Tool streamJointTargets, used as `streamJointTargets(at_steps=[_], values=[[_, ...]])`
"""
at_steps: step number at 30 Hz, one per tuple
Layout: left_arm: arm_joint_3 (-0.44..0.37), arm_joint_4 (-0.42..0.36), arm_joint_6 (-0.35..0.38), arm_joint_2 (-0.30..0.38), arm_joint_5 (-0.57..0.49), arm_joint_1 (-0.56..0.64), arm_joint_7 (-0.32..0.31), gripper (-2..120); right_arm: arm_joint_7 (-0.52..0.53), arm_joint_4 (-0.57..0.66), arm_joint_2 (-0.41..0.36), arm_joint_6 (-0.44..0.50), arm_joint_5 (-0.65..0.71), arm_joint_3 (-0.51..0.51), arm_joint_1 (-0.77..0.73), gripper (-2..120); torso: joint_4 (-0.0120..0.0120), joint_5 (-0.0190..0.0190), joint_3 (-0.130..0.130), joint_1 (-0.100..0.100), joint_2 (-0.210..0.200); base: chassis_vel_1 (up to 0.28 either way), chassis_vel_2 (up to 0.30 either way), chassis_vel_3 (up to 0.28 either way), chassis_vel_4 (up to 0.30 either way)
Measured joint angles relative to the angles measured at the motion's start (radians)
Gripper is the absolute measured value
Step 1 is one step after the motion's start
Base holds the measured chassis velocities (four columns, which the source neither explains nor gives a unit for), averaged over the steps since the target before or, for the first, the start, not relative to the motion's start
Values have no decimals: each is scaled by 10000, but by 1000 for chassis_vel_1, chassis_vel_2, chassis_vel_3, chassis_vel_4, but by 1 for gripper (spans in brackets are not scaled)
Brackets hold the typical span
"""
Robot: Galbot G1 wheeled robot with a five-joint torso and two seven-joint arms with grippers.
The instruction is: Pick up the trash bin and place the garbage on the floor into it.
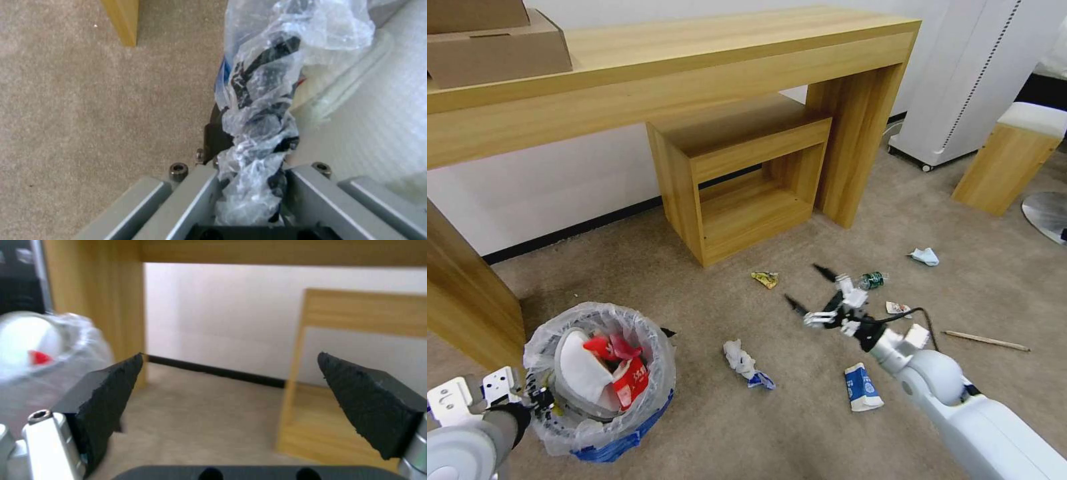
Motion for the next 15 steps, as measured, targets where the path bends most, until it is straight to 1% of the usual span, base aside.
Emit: streamJointTargets(at_steps=[2,3,5,8,9,10,11,14,15], values=[[59,58,12,-68,10,-29,0,0,-6,-207,79,-131,284,-658,462,100,1,1,-1,-1,-1,0,0,0,0],[59,58,12,-68,10,-29,0,0,-6,-207,79,-131,284,-658,462,100,1,1,-1,-1,-1,0,0,0,0],[100,72,25,-112,12,-54,-22,0,-11,-574,251,-156,253,-1058,806,100,2,6,-1,-1,-1,0,0,0,0],[105,72,43,-115,-52,-86,-64,0,1,-946,369,-200,-53,-1228,1007,100,1,0,0,0,-1,0,0,0,0],[107,87,47,-112,-82,-101,-74,0,204,-1062,417,-247,-217,-1301,1057,100,0,1,0,0,-1,0,0,0,0],[103,116,51,-93,-118,-121,-100,0,913,-1324,473,-478,-620,-1439,1135,100,-1,4,0,0,-1,0,0,0,0],[94,120,57,-80,-155,-120,-122,0,1274,-1497,505,-669,-841,-1495,1180,100,-1,3,0,0,-1,0,0,0,0],[61,104,102,-15,-325,-83,-202,0,1571,-1845,539,-910,-1172,-1593,1310,100,-1,4,0,0,-1,0,0,0,0],[25,55,117,67,-546,-68,-292,0,1650,-2060,560,-1057,-1382,-1635,1429,100,-1,3,0,0,-1,0,0,0,0]])
